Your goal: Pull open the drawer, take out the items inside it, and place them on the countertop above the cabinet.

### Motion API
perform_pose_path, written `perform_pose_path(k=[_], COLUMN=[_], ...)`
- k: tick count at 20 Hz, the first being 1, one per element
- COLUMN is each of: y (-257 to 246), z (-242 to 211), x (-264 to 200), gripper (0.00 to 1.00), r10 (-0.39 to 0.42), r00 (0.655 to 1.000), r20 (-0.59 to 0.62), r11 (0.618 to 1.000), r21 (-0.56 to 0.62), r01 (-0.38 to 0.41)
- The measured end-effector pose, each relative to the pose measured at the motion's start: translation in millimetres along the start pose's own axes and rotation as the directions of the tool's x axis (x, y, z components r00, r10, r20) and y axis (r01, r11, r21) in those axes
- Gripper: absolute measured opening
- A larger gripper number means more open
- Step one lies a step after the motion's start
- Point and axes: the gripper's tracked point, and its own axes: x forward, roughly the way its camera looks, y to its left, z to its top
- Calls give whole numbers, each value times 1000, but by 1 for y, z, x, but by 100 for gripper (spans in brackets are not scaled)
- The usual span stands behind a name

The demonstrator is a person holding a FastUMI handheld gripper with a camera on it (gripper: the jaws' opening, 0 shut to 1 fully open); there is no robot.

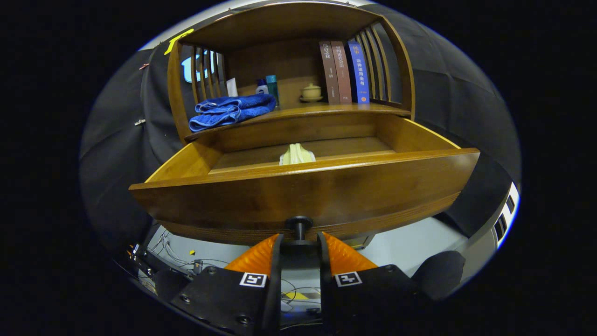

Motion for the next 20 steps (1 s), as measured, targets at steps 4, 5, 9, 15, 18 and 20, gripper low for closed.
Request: perform_pose_path(k=[4,5,9,15,18,20], y=[-1,-1,-2,-10,-6,1], z=[-6,-6,-7,21,54,79], x=[-6,-6,-5,-42,-54,-49], gripper=[39,39,45,88,98,98], r10=[-3,-5,-21,-71,-61,-40], r00=[1000,1000,1000,997,998,999], r20=[-6,-7,-23,-23,-2,6], r11=[1000,1000,999,997,997,998], r21=[-6,-11,-25,-45,-47,-46], r01=[3,5,21,70,61,40])
